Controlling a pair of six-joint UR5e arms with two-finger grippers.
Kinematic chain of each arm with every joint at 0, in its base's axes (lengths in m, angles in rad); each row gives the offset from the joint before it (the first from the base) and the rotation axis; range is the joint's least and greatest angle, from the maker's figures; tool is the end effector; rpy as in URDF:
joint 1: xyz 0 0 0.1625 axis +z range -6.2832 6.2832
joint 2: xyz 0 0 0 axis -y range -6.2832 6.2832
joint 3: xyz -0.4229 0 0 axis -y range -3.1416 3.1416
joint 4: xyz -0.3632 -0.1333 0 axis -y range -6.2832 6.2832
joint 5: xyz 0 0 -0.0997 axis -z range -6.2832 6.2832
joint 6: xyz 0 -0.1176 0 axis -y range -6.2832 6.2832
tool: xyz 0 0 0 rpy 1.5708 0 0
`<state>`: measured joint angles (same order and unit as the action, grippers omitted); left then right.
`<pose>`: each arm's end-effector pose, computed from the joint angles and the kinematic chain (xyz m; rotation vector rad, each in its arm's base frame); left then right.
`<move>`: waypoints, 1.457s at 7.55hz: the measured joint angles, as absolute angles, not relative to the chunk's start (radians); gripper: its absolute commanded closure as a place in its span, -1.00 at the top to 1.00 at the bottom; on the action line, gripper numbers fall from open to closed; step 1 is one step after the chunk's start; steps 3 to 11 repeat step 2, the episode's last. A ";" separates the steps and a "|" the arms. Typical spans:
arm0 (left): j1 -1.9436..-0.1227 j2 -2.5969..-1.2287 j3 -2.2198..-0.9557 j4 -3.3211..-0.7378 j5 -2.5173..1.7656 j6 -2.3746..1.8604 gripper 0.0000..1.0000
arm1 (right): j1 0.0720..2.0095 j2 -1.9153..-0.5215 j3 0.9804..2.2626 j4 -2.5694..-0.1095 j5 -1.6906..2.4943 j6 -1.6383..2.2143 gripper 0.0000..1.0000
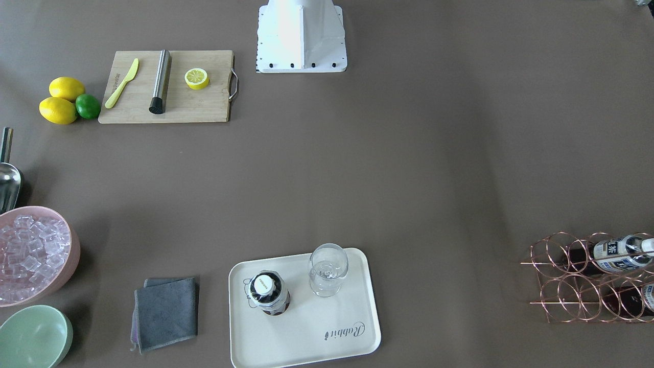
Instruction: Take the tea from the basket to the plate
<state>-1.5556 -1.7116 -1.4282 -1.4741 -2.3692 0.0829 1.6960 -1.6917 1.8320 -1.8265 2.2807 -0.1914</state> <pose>-0.0413 -0.5144 0.6733 -0.0661 0.8005 0.0534 0.1058 -0.3872 0.6316 0.0027 -0.7176 -0.0224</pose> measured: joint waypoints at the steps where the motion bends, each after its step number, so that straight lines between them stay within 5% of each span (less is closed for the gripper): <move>1: -1.555 -1.712 -1.430 -1.474 -2.370 0.083 0.96 | 1.696 -1.689 1.830 -1.819 2.282 -0.190 1.00; 11: -1.555 -1.712 -1.430 -1.474 -2.370 0.083 0.96 | 1.695 -1.687 1.836 -1.818 2.292 -0.189 1.00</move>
